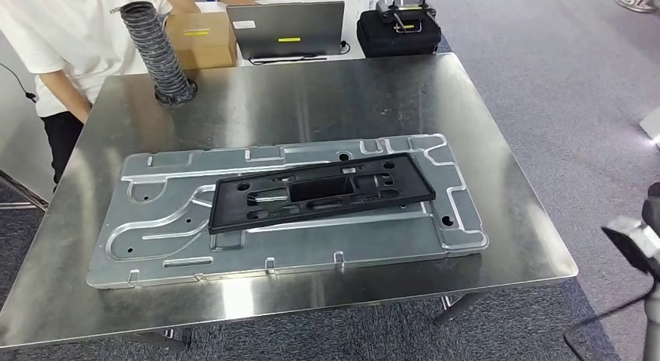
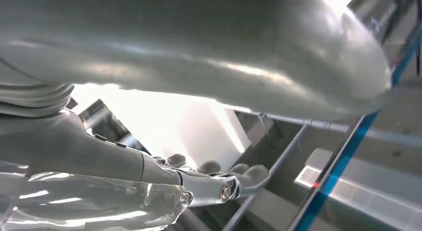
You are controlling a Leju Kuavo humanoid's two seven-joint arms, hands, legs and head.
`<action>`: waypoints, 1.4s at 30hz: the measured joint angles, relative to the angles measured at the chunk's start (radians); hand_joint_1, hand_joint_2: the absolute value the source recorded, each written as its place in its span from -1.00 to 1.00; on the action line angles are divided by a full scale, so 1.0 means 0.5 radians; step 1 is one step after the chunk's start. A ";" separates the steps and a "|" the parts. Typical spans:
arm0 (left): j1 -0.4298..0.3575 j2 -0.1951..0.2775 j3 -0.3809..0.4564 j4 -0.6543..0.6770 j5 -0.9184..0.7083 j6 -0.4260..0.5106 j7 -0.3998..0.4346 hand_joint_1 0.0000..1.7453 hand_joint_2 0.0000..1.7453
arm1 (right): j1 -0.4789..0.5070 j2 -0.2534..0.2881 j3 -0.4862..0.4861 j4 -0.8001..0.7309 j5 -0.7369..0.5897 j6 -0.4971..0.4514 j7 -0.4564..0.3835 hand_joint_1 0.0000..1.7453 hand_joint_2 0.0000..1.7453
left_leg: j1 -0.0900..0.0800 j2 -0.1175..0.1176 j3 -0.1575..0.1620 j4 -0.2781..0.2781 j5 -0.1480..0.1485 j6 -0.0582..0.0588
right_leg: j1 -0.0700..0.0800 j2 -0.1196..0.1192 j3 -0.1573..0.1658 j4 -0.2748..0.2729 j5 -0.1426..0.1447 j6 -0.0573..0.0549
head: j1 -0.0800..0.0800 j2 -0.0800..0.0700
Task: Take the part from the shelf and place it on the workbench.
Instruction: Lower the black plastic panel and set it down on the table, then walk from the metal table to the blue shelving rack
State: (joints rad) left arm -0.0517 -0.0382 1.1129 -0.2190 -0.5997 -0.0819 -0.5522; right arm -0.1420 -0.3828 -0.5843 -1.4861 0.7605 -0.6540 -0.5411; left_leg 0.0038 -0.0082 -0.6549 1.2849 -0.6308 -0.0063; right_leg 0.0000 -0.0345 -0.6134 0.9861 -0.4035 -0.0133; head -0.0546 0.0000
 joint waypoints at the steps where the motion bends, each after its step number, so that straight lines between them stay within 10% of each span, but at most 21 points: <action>1: -0.001 0.000 0.011 0.000 -0.019 -0.006 0.000 -1.00 -1.00 | 0.063 0.026 -0.070 -0.002 0.013 -0.001 -0.033 -1.00 -1.00 | 0.004 0.002 0.041 -0.031 0.018 -0.009 | -0.007 0.004 -0.015 0.009 0.006 0.006 | 0.000 0.000; 5: -0.013 0.004 0.031 0.000 -0.058 -0.038 -0.007 -1.00 -1.00 | 0.278 0.176 -0.309 0.001 0.176 -0.005 -0.089 -1.00 -1.00 | 0.015 -0.003 0.350 -0.525 0.171 -0.010 | -0.019 0.022 -0.058 0.050 0.033 0.043 | 0.000 0.000; 9: -0.016 0.004 0.049 0.000 -0.076 -0.056 -0.014 -1.00 -1.00 | 0.349 0.279 -0.438 0.030 0.319 -0.003 -0.064 -1.00 -1.00 | 0.003 0.002 0.348 -0.567 0.219 0.049 | -0.024 0.042 -0.069 0.052 0.065 0.097 | 0.000 0.000; 15: -0.022 0.004 0.055 0.000 -0.097 -0.060 -0.005 -1.00 -1.00 | 0.410 0.411 -0.585 0.132 0.464 0.001 -0.045 -1.00 -1.00 | -0.011 0.022 0.213 -0.568 0.339 0.095 | -0.038 0.049 -0.200 0.598 -0.360 0.128 | 0.000 0.000; 17: -0.022 0.002 0.055 0.000 -0.111 -0.060 0.005 -1.00 -1.00 | 0.407 0.462 -0.628 0.221 0.550 -0.002 -0.048 -1.00 -1.00 | -0.018 0.024 0.158 -0.562 0.377 0.091 | -0.038 0.050 -0.093 0.553 -0.294 0.117 | 0.000 0.000; 20: -0.024 -0.009 0.055 0.000 -0.132 -0.060 0.015 -1.00 -1.00 | 0.379 0.507 -0.710 0.391 0.670 -0.004 -0.075 -1.00 -1.00 | -0.026 0.024 0.108 -0.555 0.425 0.074 | -0.023 0.052 0.226 0.138 -0.234 0.078 | 0.000 0.000; 22: -0.029 -0.016 0.055 0.000 -0.149 -0.063 0.030 -1.00 -1.00 | 0.351 0.525 -0.791 0.549 0.754 -0.005 -0.082 -1.00 -1.00 | -0.021 0.025 0.101 -0.560 0.457 0.053 | -0.003 0.055 0.315 -0.014 -0.251 0.056 | 0.000 0.000; 25: -0.025 -0.023 0.056 0.000 -0.167 -0.065 0.054 -1.00 -1.00 | 0.314 0.547 -0.928 0.841 0.894 -0.005 -0.057 -1.00 -1.00 | -0.006 0.022 0.079 -0.541 0.443 0.019 | 0.002 0.049 0.282 -0.047 -0.193 0.019 | 0.000 0.000; 29: -0.019 -0.037 0.056 0.001 -0.190 -0.065 0.070 -1.00 -1.00 | 0.274 0.561 -1.069 1.246 0.964 -0.003 0.016 -1.00 -1.00 | -0.002 0.019 -0.023 -0.138 0.075 -0.004 | -0.003 0.045 0.171 -0.047 -0.101 -0.013 | 0.000 0.000; 31: -0.021 -0.039 0.056 0.001 -0.203 -0.065 0.073 -1.00 -1.00 | 0.250 0.562 -1.128 1.470 0.961 0.003 0.093 -1.00 -1.00 | -0.001 0.019 -0.011 0.015 0.067 -0.010 | -0.001 0.044 0.098 -0.036 -0.054 -0.011 | 0.000 0.000; 34: -0.024 -0.043 0.055 0.001 -0.227 -0.065 0.077 -1.00 -1.00 | 0.217 0.564 -1.216 1.784 0.939 0.026 0.196 -1.00 -1.00 | -0.003 0.019 0.247 -0.246 0.212 -0.006 | 0.000 0.045 -0.004 0.001 0.003 0.004 | 0.000 0.000; 37: -0.035 -0.047 0.053 0.001 -0.245 -0.060 0.079 -1.00 -1.00 | 0.186 0.574 -1.281 2.014 0.925 0.088 0.291 -1.00 -1.00 | -0.011 0.019 0.488 -0.617 0.158 0.016 | 0.005 0.044 -0.050 0.035 0.048 0.030 | 0.000 0.000; 40: -0.039 -0.057 0.053 0.003 -0.256 -0.048 0.077 -1.00 -1.00 | 0.161 0.594 -1.327 2.179 0.923 0.213 0.455 -1.00 -1.00 | -0.007 0.027 0.459 -0.640 0.193 0.053 | -0.002 0.050 -0.066 0.049 0.057 0.065 | 0.000 0.000; 42: -0.038 -0.063 0.053 0.004 -0.263 -0.041 0.075 -1.00 -1.00 | 0.156 0.618 -1.353 2.261 0.916 0.280 0.562 -1.00 -1.00 | -0.001 0.035 0.408 -0.644 0.246 0.076 | -0.014 0.057 -0.113 0.178 -0.106 0.087 | 0.001 0.000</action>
State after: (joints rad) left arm -0.0709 -0.0697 1.1395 -0.2171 -0.7312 -0.1024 -0.5146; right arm -0.0643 -0.0740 -1.2608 -0.3557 1.2184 -0.5141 -0.2600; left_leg 0.0035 0.0092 -0.4507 0.9626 -0.5080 0.0316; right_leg -0.0068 -0.0060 -0.6699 1.0753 -0.4564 0.0301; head -0.0543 -0.0001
